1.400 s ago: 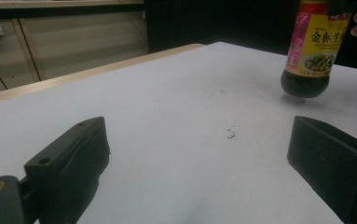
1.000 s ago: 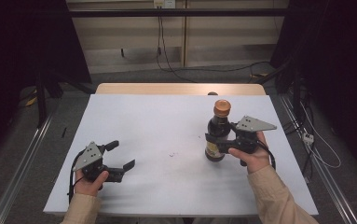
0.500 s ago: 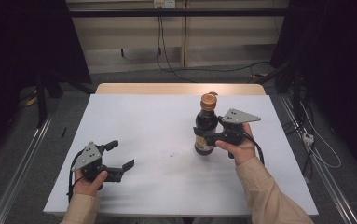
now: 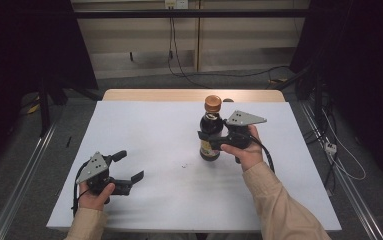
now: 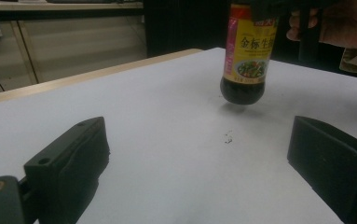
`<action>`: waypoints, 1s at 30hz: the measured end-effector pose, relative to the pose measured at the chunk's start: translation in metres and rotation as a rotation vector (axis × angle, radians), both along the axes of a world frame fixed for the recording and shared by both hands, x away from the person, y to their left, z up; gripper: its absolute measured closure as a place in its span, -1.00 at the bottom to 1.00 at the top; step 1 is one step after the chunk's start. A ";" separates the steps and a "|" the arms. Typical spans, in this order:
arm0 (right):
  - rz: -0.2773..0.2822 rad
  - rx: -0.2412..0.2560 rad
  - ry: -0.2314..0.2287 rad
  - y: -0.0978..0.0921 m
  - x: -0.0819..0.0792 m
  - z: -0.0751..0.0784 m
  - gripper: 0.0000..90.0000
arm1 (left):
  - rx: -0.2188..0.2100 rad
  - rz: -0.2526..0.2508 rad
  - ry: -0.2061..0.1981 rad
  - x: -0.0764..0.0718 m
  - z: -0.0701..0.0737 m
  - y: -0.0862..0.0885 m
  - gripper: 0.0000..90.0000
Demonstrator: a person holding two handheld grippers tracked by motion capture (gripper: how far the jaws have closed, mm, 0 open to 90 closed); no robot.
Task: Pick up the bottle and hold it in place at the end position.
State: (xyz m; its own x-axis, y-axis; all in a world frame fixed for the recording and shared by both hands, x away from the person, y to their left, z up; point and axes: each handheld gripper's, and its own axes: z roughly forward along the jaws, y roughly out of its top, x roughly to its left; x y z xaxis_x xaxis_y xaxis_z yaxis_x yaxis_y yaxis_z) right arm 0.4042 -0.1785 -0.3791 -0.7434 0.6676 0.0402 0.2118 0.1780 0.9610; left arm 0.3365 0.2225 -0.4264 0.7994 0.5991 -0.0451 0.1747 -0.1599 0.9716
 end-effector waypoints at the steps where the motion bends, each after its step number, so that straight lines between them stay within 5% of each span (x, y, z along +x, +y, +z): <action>1: 0.001 -0.003 -0.005 0.001 0.002 0.000 -0.37 | -0.001 -0.001 0.000 0.000 0.000 0.000 -0.89; 30: 0.023 -0.011 -0.015 0.034 0.039 -0.012 -0.38 | 0.013 -0.008 -0.001 0.001 0.000 0.002 -0.89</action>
State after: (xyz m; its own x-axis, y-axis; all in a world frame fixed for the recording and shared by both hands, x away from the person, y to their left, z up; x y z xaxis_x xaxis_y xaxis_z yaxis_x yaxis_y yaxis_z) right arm 0.4433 -0.1450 -0.3907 -0.7590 0.6508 0.0215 0.1930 0.1934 0.9619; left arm 0.3371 0.2241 -0.4269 0.8040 0.5935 -0.0366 0.1723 -0.1737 0.9696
